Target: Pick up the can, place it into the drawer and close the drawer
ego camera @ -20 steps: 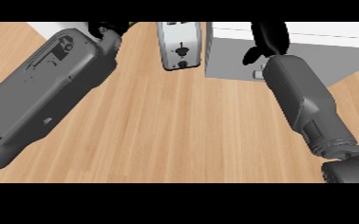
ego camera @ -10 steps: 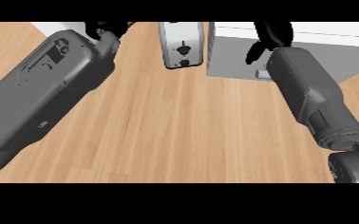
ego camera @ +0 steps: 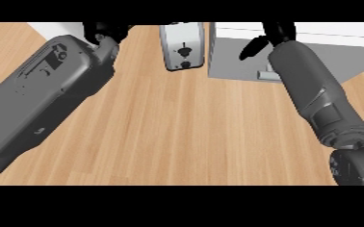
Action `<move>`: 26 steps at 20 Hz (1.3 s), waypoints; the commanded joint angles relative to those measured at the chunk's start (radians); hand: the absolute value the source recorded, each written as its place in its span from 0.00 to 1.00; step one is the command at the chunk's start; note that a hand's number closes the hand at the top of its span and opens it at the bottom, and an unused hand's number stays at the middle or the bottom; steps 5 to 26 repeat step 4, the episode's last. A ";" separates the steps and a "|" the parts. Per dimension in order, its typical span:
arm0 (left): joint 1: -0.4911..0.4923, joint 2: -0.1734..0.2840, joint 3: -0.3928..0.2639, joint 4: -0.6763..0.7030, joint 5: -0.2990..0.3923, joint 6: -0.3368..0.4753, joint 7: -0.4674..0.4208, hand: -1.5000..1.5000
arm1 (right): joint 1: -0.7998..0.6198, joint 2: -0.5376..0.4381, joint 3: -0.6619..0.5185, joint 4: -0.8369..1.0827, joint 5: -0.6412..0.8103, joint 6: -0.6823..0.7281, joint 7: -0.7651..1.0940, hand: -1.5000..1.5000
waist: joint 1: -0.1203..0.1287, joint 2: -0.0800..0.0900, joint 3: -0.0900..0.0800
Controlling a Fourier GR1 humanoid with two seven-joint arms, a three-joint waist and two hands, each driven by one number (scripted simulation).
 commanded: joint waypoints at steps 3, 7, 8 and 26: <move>0.037 0.017 -0.006 -0.044 -0.014 0.010 0.011 0.00 | -0.055 0.028 -0.144 -0.021 -0.159 0.049 -0.051 0.00 | 0.018 -0.003 -0.006; 0.068 0.016 -0.004 -0.046 -0.015 -0.013 -0.016 0.00 | -0.062 0.018 -0.153 -0.025 -0.166 0.051 -0.060 0.00 | 0.024 0.004 -0.007; 0.068 0.016 -0.004 -0.046 -0.015 -0.013 -0.016 0.00 | -0.062 0.018 -0.153 -0.025 -0.166 0.051 -0.060 0.00 | 0.024 0.004 -0.007; 0.068 0.016 -0.004 -0.046 -0.015 -0.013 -0.016 0.00 | -0.062 0.018 -0.153 -0.025 -0.166 0.051 -0.060 0.00 | 0.024 0.004 -0.007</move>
